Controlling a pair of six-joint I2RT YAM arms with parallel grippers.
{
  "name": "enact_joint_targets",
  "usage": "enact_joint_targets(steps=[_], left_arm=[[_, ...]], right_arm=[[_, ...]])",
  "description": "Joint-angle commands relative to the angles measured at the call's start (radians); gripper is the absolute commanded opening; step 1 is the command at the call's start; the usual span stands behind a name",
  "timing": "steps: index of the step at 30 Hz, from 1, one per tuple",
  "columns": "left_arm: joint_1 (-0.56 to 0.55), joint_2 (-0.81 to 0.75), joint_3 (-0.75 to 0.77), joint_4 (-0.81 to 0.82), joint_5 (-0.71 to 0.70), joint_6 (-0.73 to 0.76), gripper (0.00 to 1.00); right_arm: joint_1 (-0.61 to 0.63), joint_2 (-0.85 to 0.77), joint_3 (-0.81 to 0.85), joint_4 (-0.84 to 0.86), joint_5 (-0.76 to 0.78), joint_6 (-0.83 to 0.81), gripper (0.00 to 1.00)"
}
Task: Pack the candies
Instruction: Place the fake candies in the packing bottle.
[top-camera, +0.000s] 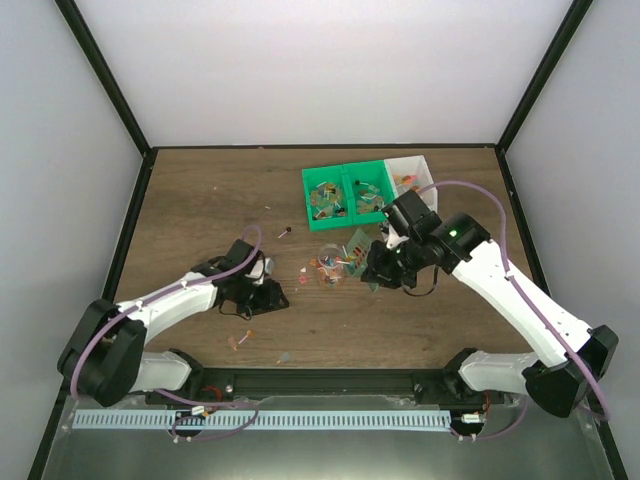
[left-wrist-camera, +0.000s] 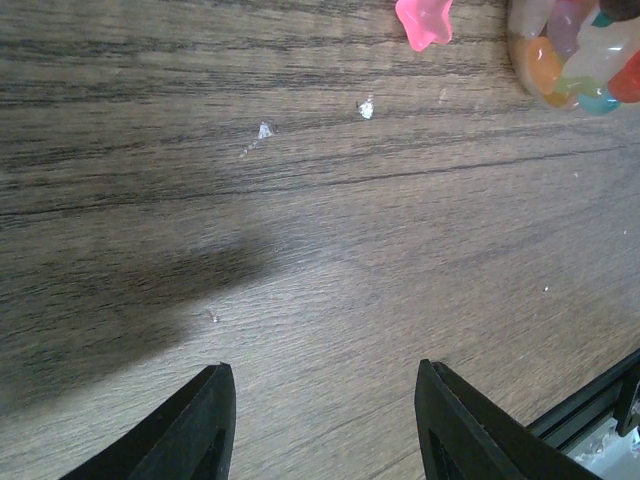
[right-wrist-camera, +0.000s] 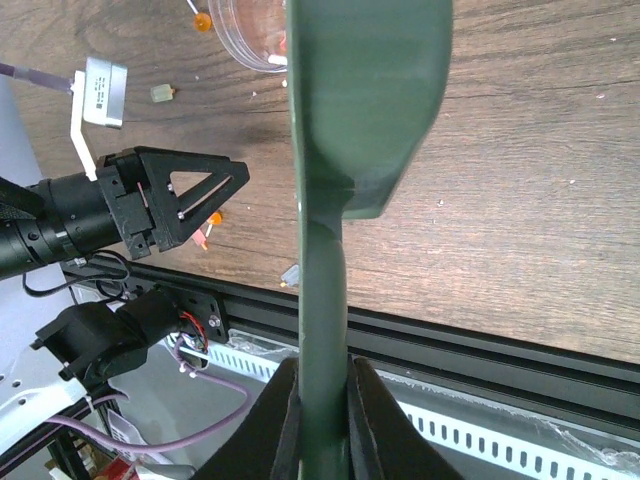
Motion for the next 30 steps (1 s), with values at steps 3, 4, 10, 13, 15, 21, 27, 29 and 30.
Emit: enact_joint_targets(steps=[3,4,10,13,15,21,27,29,30], left_arm=[[0.01,0.018,0.011,0.021,0.006,0.017,0.51],[0.01,0.02,0.011,0.023,0.007,0.017,0.51],[0.012,0.029,0.011,0.027,0.01,0.025,0.51],[0.014,0.03,0.007,0.028,0.012,0.027,0.51],[0.016,0.028,0.008,0.027,0.013,0.03,0.51],[0.021,0.03,0.009,0.027,0.015,0.033,0.51],[0.024,0.042,0.02,0.018,0.014,0.047,0.51],[0.025,0.042,0.026,0.014,0.013,0.052,0.51],[0.028,0.038,0.03,0.012,0.013,0.052,0.51]], right_arm=[[0.023,0.026,0.09,-0.079,0.03,-0.004,0.01],[0.029,0.033,0.097,-0.089,0.032,-0.003,0.01],[0.038,0.067,0.142,-0.109,0.047,-0.002,0.01],[0.042,0.074,0.148,-0.11,0.051,0.0,0.01],[0.041,0.077,0.153,-0.11,0.053,0.001,0.01],[0.044,0.094,0.18,-0.111,0.056,0.008,0.01],[0.058,0.114,0.191,-0.112,0.064,0.031,0.01],[0.059,0.111,0.194,-0.109,0.068,0.042,0.01],[0.059,0.104,0.199,-0.106,0.077,0.053,0.01]])
